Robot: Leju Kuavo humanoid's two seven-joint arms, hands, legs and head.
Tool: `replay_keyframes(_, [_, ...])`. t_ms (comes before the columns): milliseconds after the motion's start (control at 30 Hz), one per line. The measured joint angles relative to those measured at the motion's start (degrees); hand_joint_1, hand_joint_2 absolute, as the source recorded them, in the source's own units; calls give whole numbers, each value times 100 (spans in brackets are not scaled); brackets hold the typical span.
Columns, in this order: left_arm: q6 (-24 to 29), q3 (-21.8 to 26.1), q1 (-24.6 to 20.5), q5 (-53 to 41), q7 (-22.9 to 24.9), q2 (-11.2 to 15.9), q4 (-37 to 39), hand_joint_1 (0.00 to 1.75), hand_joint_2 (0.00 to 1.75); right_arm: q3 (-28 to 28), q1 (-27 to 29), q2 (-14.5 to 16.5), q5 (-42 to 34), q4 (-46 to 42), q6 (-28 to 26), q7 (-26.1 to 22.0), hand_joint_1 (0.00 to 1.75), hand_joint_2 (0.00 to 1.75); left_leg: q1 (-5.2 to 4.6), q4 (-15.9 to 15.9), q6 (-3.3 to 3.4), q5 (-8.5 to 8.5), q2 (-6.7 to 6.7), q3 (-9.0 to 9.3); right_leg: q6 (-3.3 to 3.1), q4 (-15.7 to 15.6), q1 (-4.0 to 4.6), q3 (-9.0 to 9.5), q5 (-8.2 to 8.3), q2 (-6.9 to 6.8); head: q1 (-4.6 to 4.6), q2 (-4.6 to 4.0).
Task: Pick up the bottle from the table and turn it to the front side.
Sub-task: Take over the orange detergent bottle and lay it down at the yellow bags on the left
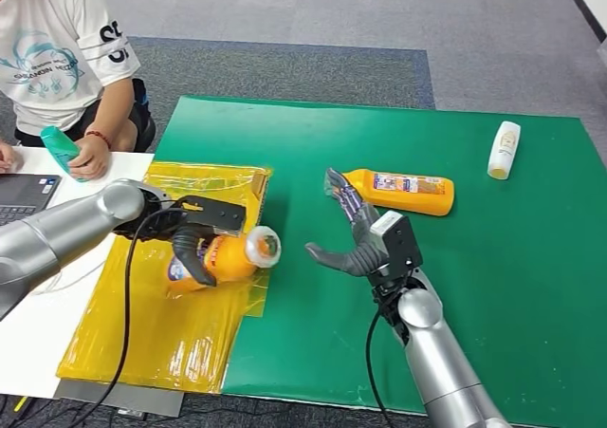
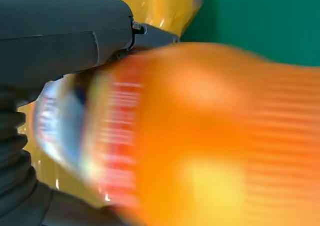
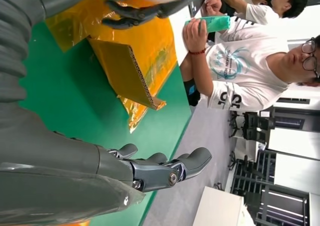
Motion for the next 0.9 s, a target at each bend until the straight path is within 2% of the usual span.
replay_keyframes(533, [44,-122,24,-77,-66,0,11,0,175,86,-12,-63,-65,-40,-93,10,0,175,0,0,1,0,-1,-2,0,-1,0,0,0,0,0,-1])
replay_keyframes(667, [209,-122,41,-186,-173,1,6,0,175,87,-11,-87,-100,-41,-131,11,0,175,0,0,1,0,-1,-2,0,-1,0,0,0,-1,0,0])
replay_keyframes(733, [561,-100,85,-483,-461,1,-17,0,175,87,-6,-99,-127,-53,-169,-1,0,175,0,0,1,0,-1,-2,0,-1,-1,0,0,-1,0,0])
replay_keyframes(833, [1679,137,321,-1326,-1259,-1,-189,0,175,85,75,-154,-314,-163,-42,-169,0,175,-1,0,1,0,-1,-2,1,-2,-3,0,-1,-1,1,-1])
replay_keyframes(900, [2449,531,661,-2030,-1705,-1,-443,0,175,69,204,-227,-577,-315,293,-349,0,175,-3,0,2,-2,-1,-2,1,-3,-4,0,-1,-1,0,-1])
